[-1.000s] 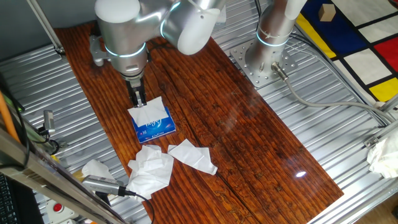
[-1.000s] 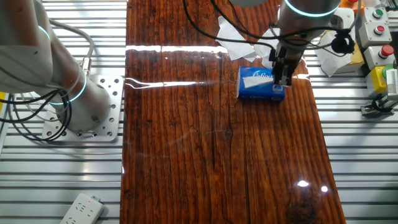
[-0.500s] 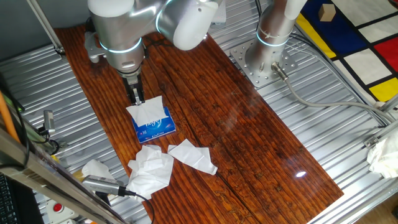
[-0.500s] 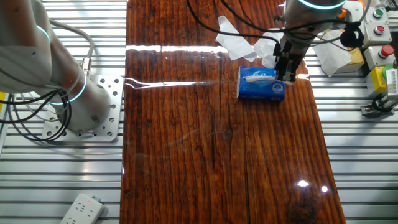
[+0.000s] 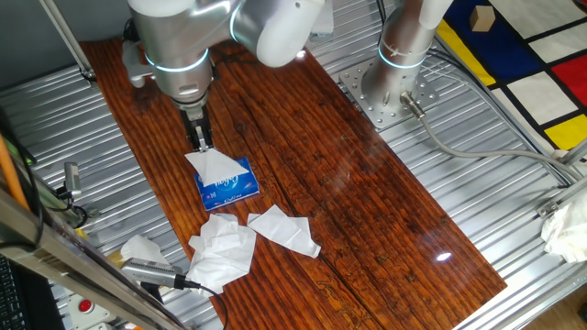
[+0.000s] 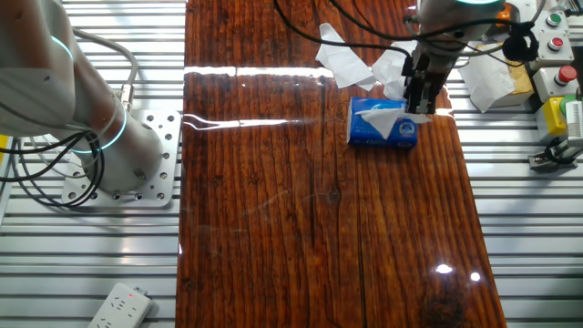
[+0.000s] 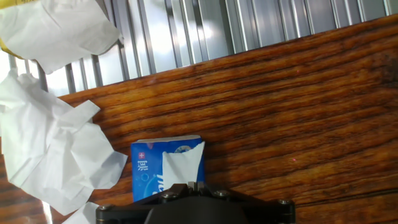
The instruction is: Pull out a napkin
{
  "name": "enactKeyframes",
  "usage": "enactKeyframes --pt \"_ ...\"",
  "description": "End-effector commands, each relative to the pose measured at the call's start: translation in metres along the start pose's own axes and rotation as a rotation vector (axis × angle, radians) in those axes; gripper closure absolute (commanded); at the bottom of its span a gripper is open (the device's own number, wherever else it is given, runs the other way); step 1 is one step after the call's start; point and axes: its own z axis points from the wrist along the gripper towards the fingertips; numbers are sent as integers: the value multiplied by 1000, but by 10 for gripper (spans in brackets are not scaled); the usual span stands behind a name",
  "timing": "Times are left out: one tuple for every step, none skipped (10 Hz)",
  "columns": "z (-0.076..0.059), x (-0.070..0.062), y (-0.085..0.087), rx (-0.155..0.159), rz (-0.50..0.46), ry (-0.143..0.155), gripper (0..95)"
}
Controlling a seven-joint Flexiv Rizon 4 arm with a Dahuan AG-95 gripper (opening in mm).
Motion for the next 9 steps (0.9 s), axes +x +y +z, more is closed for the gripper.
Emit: enactKeyframes --pt "-2 0 0 1 -3 1 950" --pt "-4 0 1 1 -4 1 950" --pt "-5 0 1 1 -3 0 950" --pt "-6 0 1 0 -2 -1 950" --pt "-8 1 1 0 0 -2 950" --pt "-12 1 2 -2 1 -1 950" --pt "-16 1 2 -4 1 -1 950" --pt "-20 2 2 -4 2 -1 950" --pt "-22 2 3 -3 1 -1 950"
